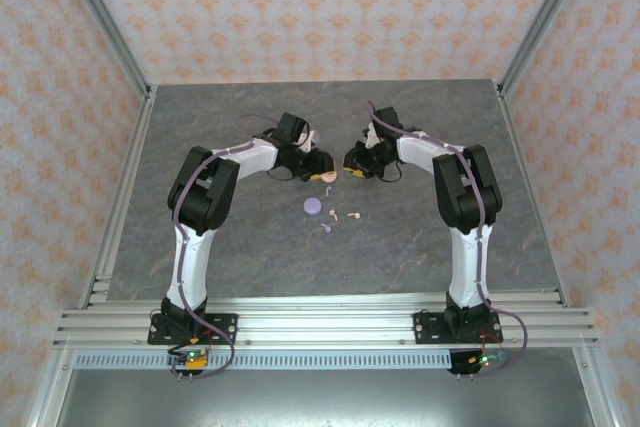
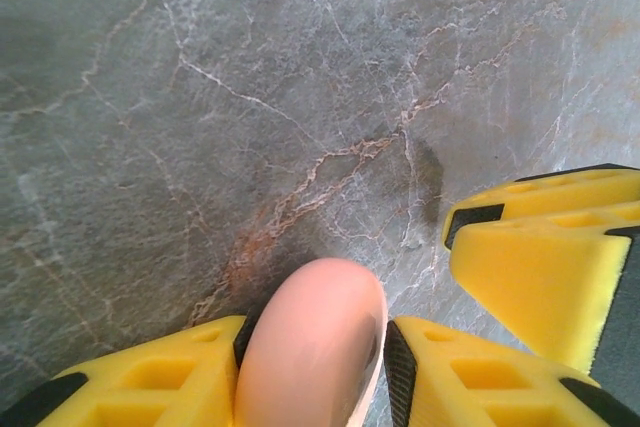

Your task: Insert the wireless bluetooth earbuds into the charging case

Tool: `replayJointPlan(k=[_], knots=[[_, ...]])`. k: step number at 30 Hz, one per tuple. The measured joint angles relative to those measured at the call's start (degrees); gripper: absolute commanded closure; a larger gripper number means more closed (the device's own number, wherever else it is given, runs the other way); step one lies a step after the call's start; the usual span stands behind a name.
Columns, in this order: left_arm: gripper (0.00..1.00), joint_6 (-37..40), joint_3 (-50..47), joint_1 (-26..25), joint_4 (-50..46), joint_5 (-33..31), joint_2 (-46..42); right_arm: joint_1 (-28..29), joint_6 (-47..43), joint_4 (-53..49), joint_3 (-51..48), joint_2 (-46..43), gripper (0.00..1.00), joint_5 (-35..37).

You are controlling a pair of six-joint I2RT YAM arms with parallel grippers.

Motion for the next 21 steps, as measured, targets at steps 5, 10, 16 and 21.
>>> replayJointPlan(k=[5,10,16,21], knots=[[0.59,0.0,0.0,0.2,-0.4,-0.2,-0.1,0.0,0.0,-0.3,0.0,0.0,0.71,0.0],[0.66,0.0,0.0,0.2,-0.7,-0.2,-0.3,0.0,-0.2,-0.3,0.0,0.0,0.71,0.0],[0.80,-0.2,0.0,0.2,0.0,0.4,-0.8,0.0,-0.2,-0.3,0.0,0.0,0.71,0.0],[0.81,-0.7,-0.1,0.2,1.1,0.8,-0.8,0.0,-0.2,0.7,-0.7,0.0,0.71,-1.1]])
